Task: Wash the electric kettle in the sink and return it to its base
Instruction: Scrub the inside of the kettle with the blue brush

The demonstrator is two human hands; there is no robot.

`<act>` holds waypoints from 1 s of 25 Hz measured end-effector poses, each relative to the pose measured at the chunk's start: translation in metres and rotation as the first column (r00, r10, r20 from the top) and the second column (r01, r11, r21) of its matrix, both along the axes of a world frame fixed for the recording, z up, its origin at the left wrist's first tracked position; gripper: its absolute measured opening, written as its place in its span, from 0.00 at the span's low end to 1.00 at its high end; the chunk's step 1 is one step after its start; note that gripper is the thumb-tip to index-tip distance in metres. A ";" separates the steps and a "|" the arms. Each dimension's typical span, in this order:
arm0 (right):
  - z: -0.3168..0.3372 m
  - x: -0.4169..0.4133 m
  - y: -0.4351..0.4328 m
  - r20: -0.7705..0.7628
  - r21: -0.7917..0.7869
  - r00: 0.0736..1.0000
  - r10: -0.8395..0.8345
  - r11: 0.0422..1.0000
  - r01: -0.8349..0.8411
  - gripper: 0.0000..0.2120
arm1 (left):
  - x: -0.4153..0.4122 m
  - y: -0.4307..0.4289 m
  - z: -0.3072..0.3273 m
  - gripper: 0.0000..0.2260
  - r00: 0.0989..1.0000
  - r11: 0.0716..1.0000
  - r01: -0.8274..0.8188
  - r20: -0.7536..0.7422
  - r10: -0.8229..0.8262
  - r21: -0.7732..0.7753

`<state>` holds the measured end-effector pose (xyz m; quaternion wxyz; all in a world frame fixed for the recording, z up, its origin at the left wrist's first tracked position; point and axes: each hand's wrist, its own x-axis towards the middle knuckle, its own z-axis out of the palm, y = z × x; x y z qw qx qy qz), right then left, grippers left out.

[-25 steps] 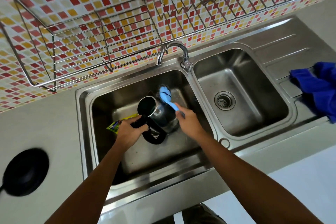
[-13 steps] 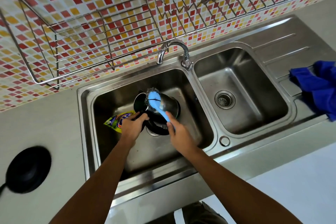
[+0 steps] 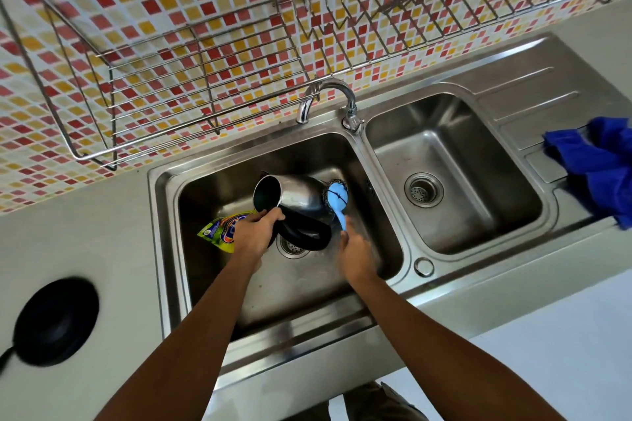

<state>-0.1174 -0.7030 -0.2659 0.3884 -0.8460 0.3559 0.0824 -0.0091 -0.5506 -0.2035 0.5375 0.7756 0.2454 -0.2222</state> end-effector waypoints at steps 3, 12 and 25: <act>0.017 -0.005 0.024 0.172 0.059 0.980 0.104 0.992 -0.115 0.25 | 0.004 -0.011 0.003 0.08 1.000 1.000 -0.026 -0.007 0.026 -0.003; 0.005 -0.003 0.018 0.113 0.083 0.994 0.002 0.996 -0.012 0.24 | 0.013 -0.022 0.011 0.11 0.998 0.999 -0.041 -0.051 0.040 -0.030; 0.004 -0.014 0.030 0.331 0.224 0.938 0.106 0.956 -0.188 0.23 | 0.017 -0.010 0.005 0.25 0.982 0.988 -0.125 -0.150 0.111 -0.089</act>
